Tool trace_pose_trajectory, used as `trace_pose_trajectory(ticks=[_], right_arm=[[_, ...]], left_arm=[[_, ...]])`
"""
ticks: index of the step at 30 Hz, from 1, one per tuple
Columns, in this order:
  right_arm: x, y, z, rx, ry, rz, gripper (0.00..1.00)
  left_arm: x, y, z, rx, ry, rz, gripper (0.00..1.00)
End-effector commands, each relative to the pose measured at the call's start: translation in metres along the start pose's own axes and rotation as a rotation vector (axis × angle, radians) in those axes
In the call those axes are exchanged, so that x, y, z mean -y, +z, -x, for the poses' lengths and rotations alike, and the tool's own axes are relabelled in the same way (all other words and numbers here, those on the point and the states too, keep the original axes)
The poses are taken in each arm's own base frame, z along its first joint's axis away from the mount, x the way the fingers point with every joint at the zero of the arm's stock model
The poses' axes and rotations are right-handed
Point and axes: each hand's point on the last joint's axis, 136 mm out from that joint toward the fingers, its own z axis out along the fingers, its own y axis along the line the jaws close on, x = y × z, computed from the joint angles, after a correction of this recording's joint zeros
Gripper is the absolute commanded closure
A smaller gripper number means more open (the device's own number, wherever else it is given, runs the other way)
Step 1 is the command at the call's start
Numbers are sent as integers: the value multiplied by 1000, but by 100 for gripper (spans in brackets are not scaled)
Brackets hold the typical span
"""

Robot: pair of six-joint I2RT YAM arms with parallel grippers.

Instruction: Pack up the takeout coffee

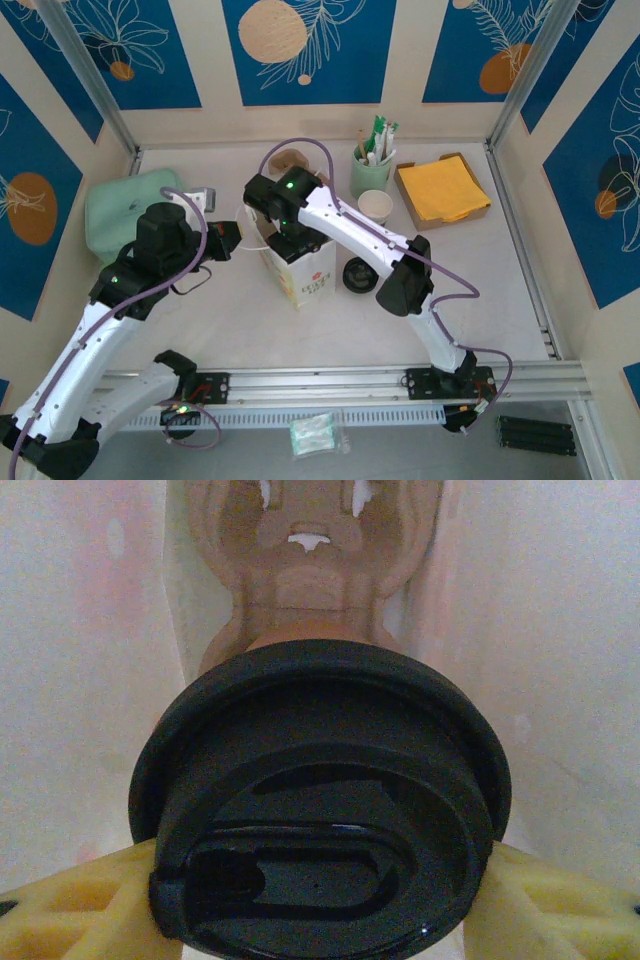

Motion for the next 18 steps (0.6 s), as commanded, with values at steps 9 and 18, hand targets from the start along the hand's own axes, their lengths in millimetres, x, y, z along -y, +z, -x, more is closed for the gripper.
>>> trace_pose_trajectory(ticks=[9, 18], right_arm=[[3, 2, -20, -97, 2, 11, 38], [5, -9, -25, -106, -12, 15, 38]], left_arm=[[-2, -1, 1, 5, -20, 0, 100], [-2, -1, 0, 3, -19, 1, 100]])
